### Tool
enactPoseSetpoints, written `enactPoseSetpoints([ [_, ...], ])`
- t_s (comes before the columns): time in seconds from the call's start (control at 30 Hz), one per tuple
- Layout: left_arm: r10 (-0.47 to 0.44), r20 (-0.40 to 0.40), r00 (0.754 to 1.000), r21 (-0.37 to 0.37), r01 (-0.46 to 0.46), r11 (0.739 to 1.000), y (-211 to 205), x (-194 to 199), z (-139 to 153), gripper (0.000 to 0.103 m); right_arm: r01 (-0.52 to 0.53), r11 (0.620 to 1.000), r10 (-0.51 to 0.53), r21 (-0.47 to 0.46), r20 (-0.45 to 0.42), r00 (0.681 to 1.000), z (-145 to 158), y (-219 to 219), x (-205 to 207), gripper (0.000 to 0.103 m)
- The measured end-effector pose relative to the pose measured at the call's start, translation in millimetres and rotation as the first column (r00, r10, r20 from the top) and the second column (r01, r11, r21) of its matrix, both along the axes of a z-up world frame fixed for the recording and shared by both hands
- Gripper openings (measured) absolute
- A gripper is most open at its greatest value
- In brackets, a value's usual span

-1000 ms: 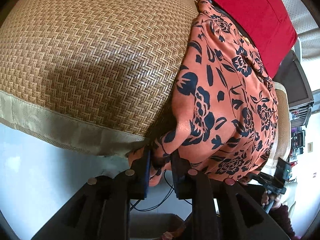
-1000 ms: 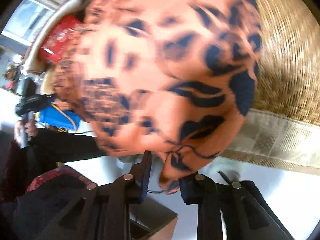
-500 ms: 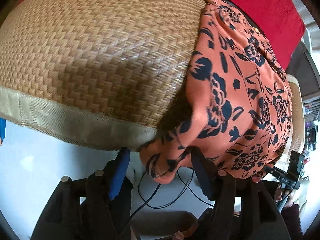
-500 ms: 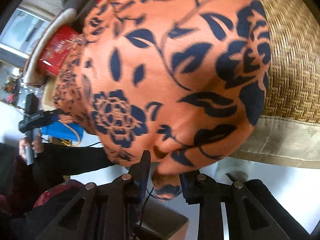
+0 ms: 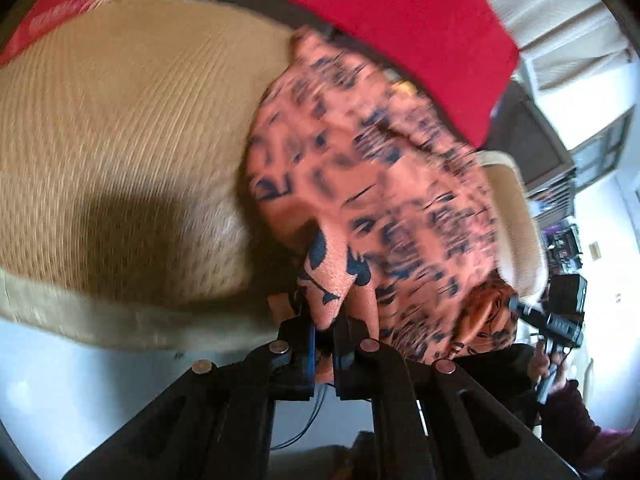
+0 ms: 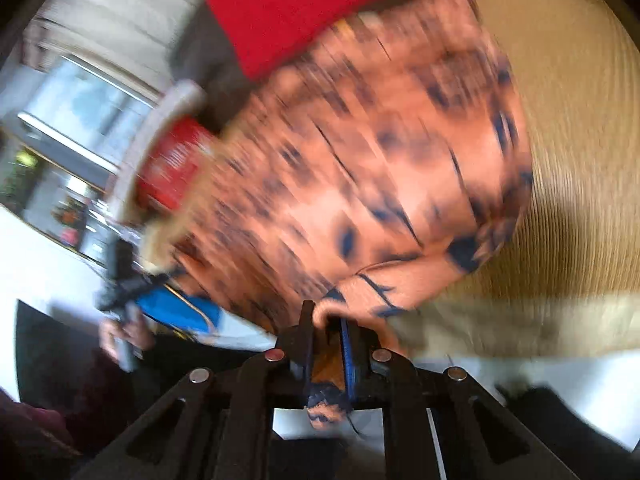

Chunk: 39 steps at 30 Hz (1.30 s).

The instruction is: Fold small clothes

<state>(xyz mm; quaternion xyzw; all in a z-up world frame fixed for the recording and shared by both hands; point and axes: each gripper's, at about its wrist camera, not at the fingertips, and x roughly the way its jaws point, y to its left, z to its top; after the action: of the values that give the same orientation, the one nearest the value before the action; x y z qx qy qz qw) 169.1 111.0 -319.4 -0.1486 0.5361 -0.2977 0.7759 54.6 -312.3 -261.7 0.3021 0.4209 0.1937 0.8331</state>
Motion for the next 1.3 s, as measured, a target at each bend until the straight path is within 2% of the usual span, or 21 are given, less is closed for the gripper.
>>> enactPoseSetpoints([
  [0.07,-0.015,0.026,1.000,-0.035,0.016,0.999,-1.7,10.9,21.2,0.006,0.034,0.999,-0.036,0.025,0.093,0.995,37.0,-15.9,8.1,0.012],
  [0.17,-0.018,0.074,0.997,-0.082,0.024,0.996,-5.3,44.0,60.2,0.006,0.103,0.992,-0.118,0.076,0.220,0.968,89.0,-47.5,35.4,0.012],
  [0.27,-0.011,0.109,0.994,-0.084,0.020,0.996,-19.6,96.2,93.0,0.006,0.197,0.977,-0.212,0.079,0.283,0.935,125.8,-83.4,74.1,0.012],
  [0.33,0.001,0.138,0.990,-0.048,0.005,0.999,-31.5,121.0,102.7,0.006,0.204,0.976,-0.215,0.071,0.242,0.946,129.6,-93.1,100.2,0.013],
  [0.4,0.003,0.145,0.989,-0.086,0.010,0.996,-36.0,132.4,102.6,0.006,0.193,0.975,-0.209,0.110,0.166,0.964,124.7,-97.3,114.8,0.016],
  [0.43,0.000,0.151,0.988,-0.102,0.016,0.995,-38.5,132.2,101.5,0.006,0.177,0.979,-0.189,0.099,0.126,0.974,120.1,-94.7,114.4,0.018],
  [0.5,-0.009,0.157,0.988,-0.133,0.030,0.991,-40.4,127.3,97.3,0.006,0.159,0.987,-0.161,0.031,0.070,0.984,108.9,-87.9,99.8,0.031],
  [0.53,-0.011,0.157,0.988,-0.144,0.034,0.989,-34.0,119.1,97.8,0.006,0.158,0.987,-0.158,0.008,0.036,0.987,98.3,-80.9,87.8,0.051],
  [0.57,-0.011,0.158,0.987,-0.153,0.035,0.988,-30.8,113.6,96.0,0.006,0.158,0.987,-0.158,0.000,-0.004,0.987,87.4,-84.4,73.3,0.078],
  [0.6,-0.007,0.161,0.987,-0.160,0.033,0.987,-29.8,111.4,95.1,0.006,0.173,0.985,-0.173,0.010,-0.054,0.983,70.1,-82.3,51.6,0.082],
  [0.67,0.003,0.169,0.986,-0.168,0.026,0.986,-25.5,104.6,97.4,0.006,0.198,0.979,-0.192,0.042,-0.123,0.974,37.2,-80.2,21.8,0.082],
  [0.7,0.006,0.174,0.985,-0.169,0.024,0.985,-24.4,101.9,100.4,0.006,0.225,0.971,-0.207,0.082,-0.189,0.960,13.9,-80.6,-1.1,0.082],
  [0.8,0.010,0.181,0.983,-0.143,0.016,0.990,-18.1,96.1,105.5,0.006,0.325,0.934,-0.261,0.150,-0.339,0.904,-44.0,-81.0,-42.0,0.082],
  [0.83,0.013,0.176,0.984,-0.133,0.011,0.991,-18.1,95.2,106.1,0.006,0.370,0.910,-0.280,0.188,-0.380,0.882,-66.5,-79.7,-55.4,0.082],
  [0.9,0.014,0.173,0.985,-0.113,0.006,0.994,-18.0,91.1,107.3,0.006,0.415,0.884,-0.306,0.217,-0.403,0.862,-95.0,-74.0,-63.5,0.082],
  [1.0,0.019,0.165,0.986,-0.084,-0.005,0.996,-18.4,84.4,107.0,0.006,0.401,0.876,-0.294,0.268,-0.362,0.884,-119.2,-59.0,-51.8,0.082],
  [1.07,0.027,0.163,0.986,-0.075,-0.015,0.997,-16.6,78.8,107.3,0.006,0.306,0.926,-0.219,0.222,-0.346,0.912,-130.8,-39.6,-34.7,0.082],
  [1.1,0.029,0.163,0.986,-0.073,-0.017,0.997,-16.1,76.5,107.3,0.006,0.266,0.932,-0.175,0.244,-0.340,0.924,-137.3,-31.1,-26.8,0.082],
  [1.2,0.041,0.157,0.987,-0.068,-0.031,0.997,-11.6,69.1,107.1,0.006,0.248,0.919,-0.141,0.307,-0.331,0.933,-145.6,-16.9,-21.2,0.080],
  [1.23,0.045,0.155,0.987,-0.066,-0.035,0.997,-9.5,66.5,107.1,0.006,0.223,0.924,-0.125,0.310,-0.306,0.944,-141.9,-12.9,-21.3,0.070],
  [1.3,0.047,0.151,0.987,-0.057,-0.039,0.998,-6.7,63.1,107.1,0.006,0.190,0.941,-0.115,0.280,-0.264,0.958,-125.0,-10.0,-26.4,0.029],
])
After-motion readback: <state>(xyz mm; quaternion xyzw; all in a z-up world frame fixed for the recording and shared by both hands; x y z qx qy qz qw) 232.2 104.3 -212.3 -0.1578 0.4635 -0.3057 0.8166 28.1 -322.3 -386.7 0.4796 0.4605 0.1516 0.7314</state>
